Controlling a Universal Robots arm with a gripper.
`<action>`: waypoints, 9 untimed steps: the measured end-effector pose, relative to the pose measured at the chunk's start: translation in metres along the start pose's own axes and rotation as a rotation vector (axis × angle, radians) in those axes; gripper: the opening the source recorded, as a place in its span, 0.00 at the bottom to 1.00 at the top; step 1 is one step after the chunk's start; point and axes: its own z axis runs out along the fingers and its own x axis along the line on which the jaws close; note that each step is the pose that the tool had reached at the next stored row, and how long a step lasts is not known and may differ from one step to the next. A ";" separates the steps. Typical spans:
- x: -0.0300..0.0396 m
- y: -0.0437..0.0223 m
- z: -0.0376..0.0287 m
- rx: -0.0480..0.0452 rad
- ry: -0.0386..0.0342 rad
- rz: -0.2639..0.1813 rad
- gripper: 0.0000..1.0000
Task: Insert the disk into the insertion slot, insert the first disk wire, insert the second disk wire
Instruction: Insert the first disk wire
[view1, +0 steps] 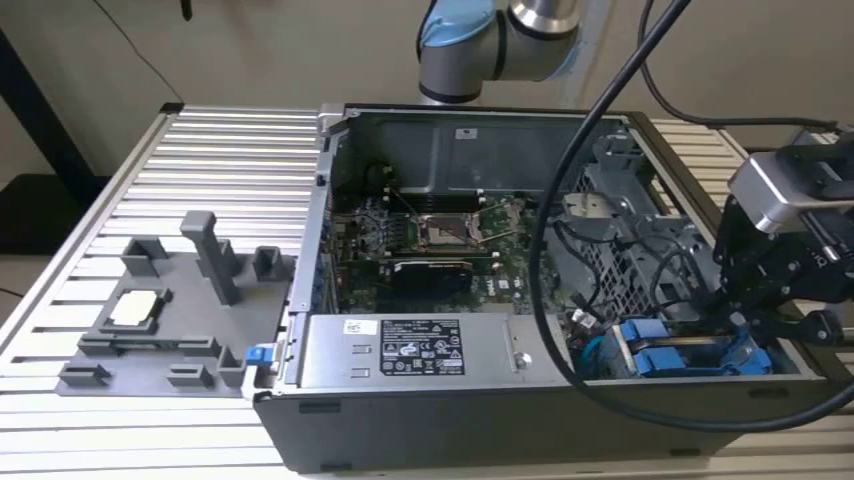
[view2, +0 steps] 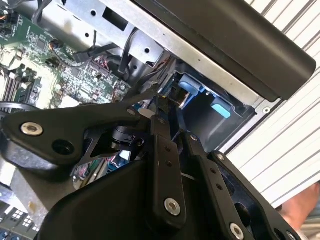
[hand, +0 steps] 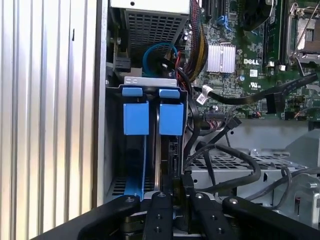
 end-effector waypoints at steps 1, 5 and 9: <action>0.0001 0.0001 0.0005 0.0000 0.0010 0.000 0.19; 0.0003 0.0002 0.0021 0.0008 0.0024 0.000 0.19; -0.0004 0.0002 0.0027 0.0015 0.0017 0.002 0.19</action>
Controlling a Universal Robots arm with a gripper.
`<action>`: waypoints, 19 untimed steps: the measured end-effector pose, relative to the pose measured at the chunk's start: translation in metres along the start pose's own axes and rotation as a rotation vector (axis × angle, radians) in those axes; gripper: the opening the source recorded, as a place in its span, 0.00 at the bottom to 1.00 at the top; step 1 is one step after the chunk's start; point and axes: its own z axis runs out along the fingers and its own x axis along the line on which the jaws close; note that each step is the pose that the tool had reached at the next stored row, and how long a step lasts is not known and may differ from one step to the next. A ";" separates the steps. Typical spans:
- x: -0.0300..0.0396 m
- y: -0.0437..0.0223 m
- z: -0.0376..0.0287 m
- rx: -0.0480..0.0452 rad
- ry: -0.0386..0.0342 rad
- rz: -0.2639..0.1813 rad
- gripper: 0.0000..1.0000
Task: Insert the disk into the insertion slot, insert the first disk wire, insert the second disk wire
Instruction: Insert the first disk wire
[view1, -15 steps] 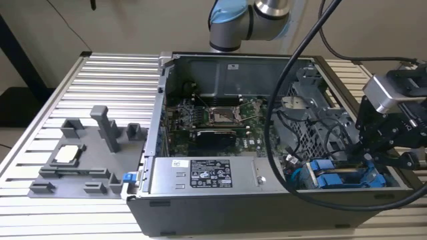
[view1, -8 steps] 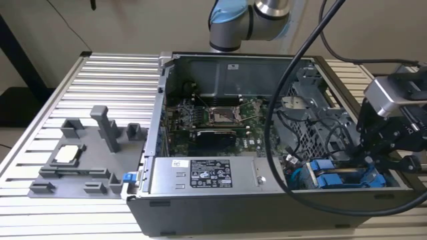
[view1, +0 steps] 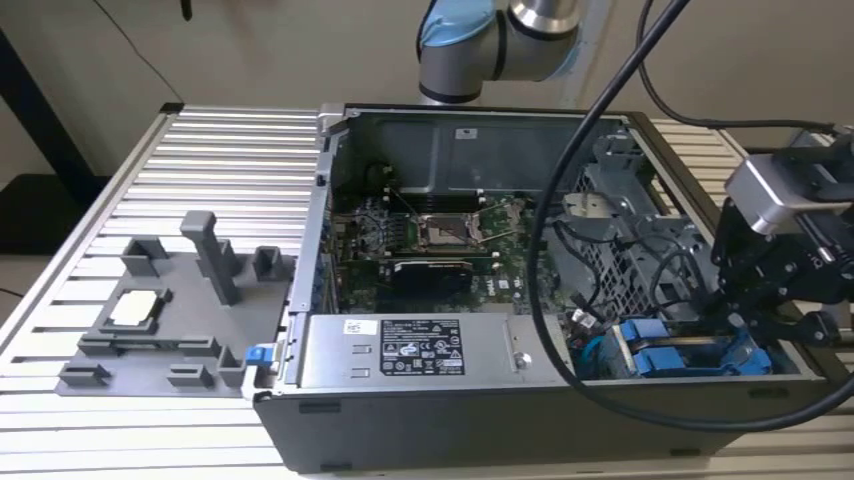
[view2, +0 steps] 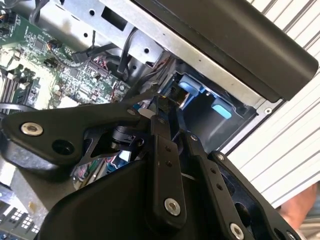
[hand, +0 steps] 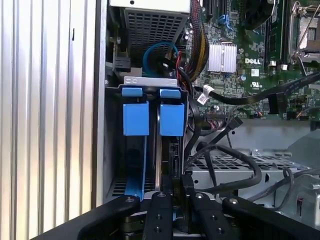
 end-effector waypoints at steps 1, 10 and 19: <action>-0.0003 0.0000 0.0000 0.0002 0.0000 0.001 0.19; -0.0011 -0.0002 0.0030 0.0007 0.0001 0.006 0.19; -0.0006 -0.0002 0.0068 0.0008 -0.0009 0.007 0.20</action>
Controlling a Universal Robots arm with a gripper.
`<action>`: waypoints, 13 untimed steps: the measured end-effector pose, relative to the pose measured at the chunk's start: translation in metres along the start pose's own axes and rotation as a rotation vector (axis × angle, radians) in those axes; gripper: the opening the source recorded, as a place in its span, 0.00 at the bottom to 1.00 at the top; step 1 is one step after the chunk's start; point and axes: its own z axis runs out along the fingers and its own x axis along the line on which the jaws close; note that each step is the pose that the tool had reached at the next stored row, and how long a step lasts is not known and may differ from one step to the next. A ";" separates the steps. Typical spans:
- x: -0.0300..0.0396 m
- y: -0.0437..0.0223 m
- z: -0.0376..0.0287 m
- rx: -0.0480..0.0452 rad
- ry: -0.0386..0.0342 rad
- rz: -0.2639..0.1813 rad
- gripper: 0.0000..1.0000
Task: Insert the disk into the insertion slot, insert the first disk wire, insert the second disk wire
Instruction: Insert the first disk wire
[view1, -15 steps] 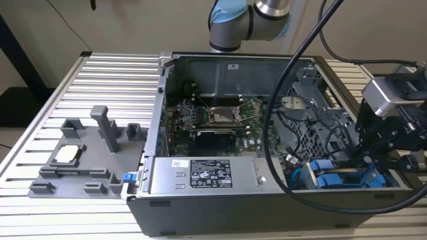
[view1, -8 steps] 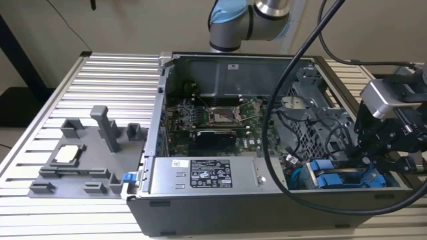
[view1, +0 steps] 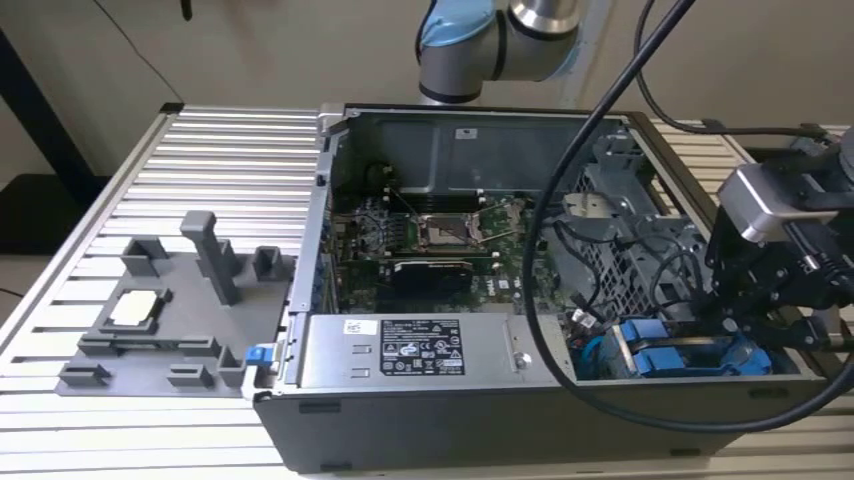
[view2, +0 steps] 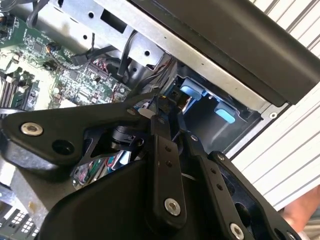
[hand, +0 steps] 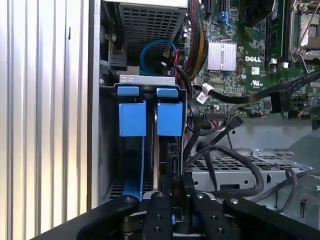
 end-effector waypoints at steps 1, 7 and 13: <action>0.0000 0.0000 -0.0001 0.0000 0.0001 0.000 0.20; -0.0022 0.0005 -0.0173 0.0003 -0.0049 0.001 0.27; -0.0054 0.0013 -0.0436 0.0004 -0.0062 0.001 0.27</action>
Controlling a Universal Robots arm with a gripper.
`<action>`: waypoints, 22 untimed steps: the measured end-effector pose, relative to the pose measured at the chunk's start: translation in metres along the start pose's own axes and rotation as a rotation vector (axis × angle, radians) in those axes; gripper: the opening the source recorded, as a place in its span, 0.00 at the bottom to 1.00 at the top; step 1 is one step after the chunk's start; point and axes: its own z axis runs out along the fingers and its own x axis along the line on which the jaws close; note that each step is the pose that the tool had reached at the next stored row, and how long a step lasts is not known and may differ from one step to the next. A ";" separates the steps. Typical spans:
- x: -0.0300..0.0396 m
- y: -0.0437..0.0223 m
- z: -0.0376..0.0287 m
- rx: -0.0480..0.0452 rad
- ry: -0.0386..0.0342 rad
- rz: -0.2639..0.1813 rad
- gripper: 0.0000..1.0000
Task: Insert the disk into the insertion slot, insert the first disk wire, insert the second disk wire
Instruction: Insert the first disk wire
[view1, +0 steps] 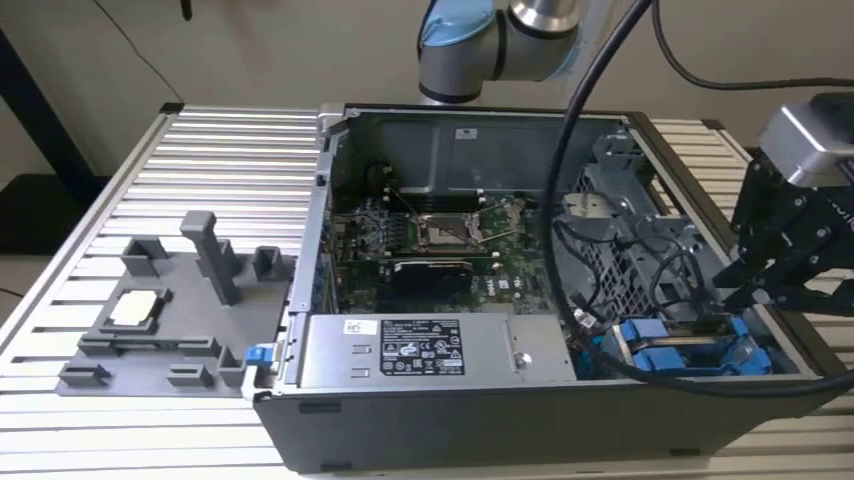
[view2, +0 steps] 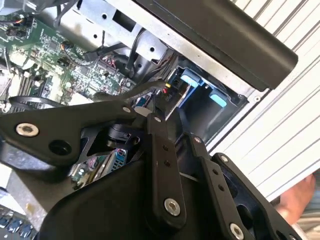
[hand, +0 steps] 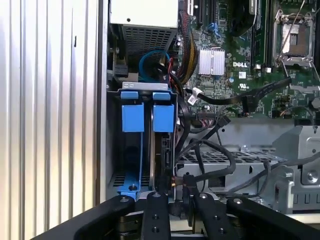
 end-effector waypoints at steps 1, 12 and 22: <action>-0.0006 0.0001 -0.0041 0.0000 -0.0002 0.000 0.27; -0.0028 0.0006 -0.0209 0.0002 -0.0032 0.000 0.27; -0.0289 0.0006 -0.0172 0.0002 -0.0034 0.001 0.27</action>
